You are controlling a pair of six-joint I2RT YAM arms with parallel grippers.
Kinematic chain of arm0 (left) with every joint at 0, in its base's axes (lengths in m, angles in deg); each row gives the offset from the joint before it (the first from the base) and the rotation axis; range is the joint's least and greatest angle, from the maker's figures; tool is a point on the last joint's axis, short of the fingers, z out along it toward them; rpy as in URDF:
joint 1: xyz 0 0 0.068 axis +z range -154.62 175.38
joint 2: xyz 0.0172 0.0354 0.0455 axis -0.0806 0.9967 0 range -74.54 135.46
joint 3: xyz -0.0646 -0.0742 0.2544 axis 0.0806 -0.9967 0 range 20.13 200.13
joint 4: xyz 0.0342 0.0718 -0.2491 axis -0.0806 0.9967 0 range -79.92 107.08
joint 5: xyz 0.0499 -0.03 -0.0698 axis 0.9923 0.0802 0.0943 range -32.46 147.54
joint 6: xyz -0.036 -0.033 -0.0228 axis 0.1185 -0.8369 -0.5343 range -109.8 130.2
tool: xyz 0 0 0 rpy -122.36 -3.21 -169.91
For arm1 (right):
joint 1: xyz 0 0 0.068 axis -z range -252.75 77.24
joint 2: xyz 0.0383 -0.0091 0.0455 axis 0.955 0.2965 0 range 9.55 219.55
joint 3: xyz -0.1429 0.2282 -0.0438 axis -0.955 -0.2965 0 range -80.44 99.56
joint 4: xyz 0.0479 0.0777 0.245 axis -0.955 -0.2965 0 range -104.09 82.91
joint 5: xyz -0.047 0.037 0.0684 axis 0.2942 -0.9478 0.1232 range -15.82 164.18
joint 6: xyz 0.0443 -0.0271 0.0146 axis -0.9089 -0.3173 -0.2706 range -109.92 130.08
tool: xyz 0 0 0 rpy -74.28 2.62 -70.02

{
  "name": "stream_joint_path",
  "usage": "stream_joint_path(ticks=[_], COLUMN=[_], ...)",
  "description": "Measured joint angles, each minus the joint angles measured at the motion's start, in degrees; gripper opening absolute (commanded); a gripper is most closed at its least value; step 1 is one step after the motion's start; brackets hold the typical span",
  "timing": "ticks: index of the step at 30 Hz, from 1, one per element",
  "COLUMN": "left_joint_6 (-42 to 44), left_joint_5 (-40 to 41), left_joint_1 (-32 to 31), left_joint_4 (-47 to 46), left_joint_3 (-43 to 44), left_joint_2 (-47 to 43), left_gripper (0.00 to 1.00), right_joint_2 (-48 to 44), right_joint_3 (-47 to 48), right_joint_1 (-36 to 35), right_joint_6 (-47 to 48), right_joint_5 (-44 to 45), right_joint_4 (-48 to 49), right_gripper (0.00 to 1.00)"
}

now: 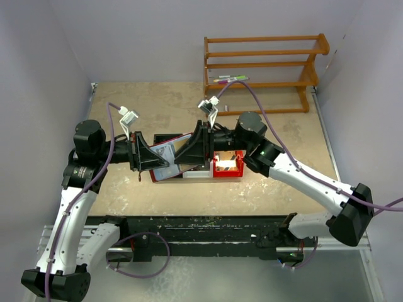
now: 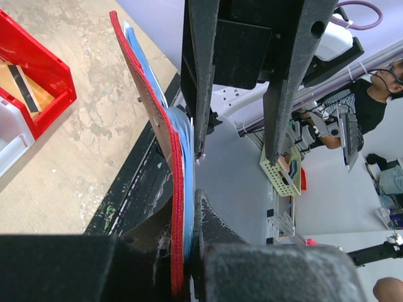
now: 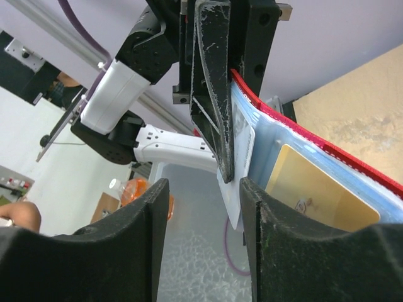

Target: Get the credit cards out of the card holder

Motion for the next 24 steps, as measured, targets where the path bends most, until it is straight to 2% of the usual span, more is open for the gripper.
stream_joint_path(ticks=[9,15,24], left_joint_6=[-0.5,-1.0,-1.9], left_joint_5=[-0.1,-0.7,-1.2], left_joint_1=[0.0,0.0,0.0], left_joint_4=[-0.1,-0.9,-1.8], left_joint_3=[0.0,0.3,0.3], left_joint_2=[0.0,0.0,-0.3], left_gripper=[0.05,0.05,0.05], right_joint_2=[3.1,3.8,1.0], right_joint_3=[0.0,-0.3,-0.3], right_joint_1=[-0.9,-0.9,1.8], right_joint_6=[-2.4,-5.0,-2.4], right_joint_5=[-1.9,-3.1,-3.1], right_joint_4=[4.1,7.1,0.0], right_gripper=[0.36,0.39,0.4])
